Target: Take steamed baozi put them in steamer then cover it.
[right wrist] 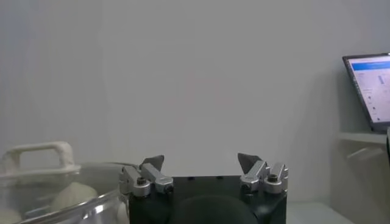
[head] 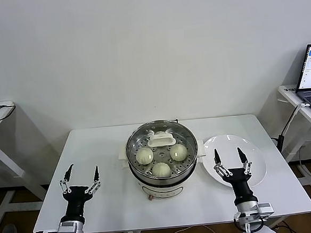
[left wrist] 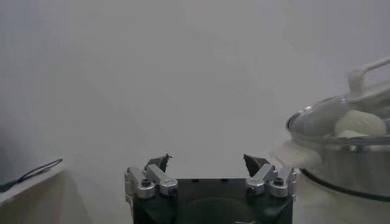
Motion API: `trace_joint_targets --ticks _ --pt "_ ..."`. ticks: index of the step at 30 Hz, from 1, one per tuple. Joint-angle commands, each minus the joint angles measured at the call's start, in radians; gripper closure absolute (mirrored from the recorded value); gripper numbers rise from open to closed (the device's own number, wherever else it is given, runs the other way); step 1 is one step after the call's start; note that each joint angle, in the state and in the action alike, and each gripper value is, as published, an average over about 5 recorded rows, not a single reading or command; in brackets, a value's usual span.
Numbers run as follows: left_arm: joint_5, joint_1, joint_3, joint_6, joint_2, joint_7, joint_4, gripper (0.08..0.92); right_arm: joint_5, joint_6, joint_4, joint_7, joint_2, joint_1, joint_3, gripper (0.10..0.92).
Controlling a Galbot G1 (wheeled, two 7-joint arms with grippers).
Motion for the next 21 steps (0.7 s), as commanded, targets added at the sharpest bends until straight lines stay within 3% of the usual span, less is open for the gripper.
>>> trace_joint_targets --ticks 1,21 --pt "-0.042 0.013 -0.025 -0.022 -0.008 0.010 0.013 0.177 -0.012 -0.036 0.019 0.003 -0.001 -0.003 0.003 0.203" --pt "-0.042 0.022 -0.022 -0.027 -0.008 0.011 -0.011 0.177 -0.028 -0.046 0.028 0.021 -0.001 -0.020 0.011 0.203"
